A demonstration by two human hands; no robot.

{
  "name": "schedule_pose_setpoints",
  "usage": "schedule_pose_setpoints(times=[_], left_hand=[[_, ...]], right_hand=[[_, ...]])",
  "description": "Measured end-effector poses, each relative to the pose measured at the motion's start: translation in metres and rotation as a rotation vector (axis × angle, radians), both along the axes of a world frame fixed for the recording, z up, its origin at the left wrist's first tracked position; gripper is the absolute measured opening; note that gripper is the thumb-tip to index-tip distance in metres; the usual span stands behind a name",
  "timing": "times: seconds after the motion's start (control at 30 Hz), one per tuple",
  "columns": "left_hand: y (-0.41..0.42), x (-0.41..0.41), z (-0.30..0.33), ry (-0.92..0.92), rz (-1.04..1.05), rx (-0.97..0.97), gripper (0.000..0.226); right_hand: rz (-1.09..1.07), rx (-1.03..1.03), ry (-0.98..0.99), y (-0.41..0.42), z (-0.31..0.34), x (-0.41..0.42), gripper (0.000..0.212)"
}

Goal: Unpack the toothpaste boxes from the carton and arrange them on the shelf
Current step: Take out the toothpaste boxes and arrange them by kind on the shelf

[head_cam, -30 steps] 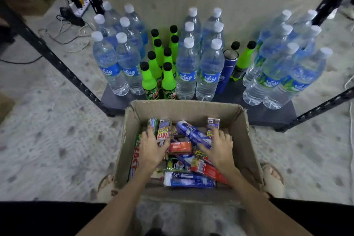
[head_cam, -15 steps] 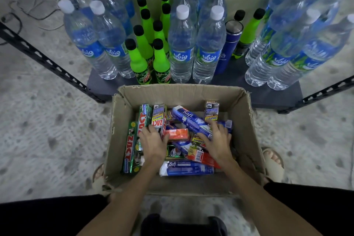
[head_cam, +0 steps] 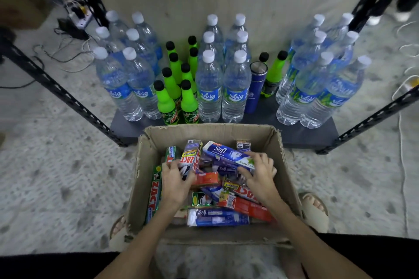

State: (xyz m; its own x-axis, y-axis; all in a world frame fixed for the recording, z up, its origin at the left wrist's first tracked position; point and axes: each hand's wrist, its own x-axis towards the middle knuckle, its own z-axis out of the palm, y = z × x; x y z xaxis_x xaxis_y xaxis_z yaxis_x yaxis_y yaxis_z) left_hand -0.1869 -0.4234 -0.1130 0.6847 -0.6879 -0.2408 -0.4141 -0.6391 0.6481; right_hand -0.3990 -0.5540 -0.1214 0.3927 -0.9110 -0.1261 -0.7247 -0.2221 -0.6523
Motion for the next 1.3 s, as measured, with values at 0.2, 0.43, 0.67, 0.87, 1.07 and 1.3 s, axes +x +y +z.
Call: schedule_pose_setpoints(times=[0.2,0.43,0.67,0.87,1.07,1.3], left_hand=[[0.007,0.012,0.061,-0.071,-0.057,-0.15,0.045],[0.019,0.011,0.148,-0.167,-0.084,-0.327,0.05],[0.024,0.028,0.268,-0.25,-0.266,-0.495,0.043],[0.011,0.037,0.371,-0.387,-0.353,-0.617,0.045],[-0.017,0.04,0.44,-0.426,-0.405,-0.72,0.047],[-0.08,0.053,0.489,-0.411,-0.47,-0.682,0.053]], right_hand=[[0.024,-0.099,-0.11,-0.004,0.061,-0.01,0.044],[0.062,-0.3,-0.255,-0.004,0.15,-0.024,0.043],[0.133,-0.486,-0.366,-0.022,0.261,-0.051,0.042],[0.171,-0.593,-0.488,-0.037,0.355,-0.065,0.04],[0.142,-0.675,-0.457,-0.06,0.43,-0.079,0.039],[0.116,-0.625,-0.407,-0.113,0.468,-0.086,0.036]])
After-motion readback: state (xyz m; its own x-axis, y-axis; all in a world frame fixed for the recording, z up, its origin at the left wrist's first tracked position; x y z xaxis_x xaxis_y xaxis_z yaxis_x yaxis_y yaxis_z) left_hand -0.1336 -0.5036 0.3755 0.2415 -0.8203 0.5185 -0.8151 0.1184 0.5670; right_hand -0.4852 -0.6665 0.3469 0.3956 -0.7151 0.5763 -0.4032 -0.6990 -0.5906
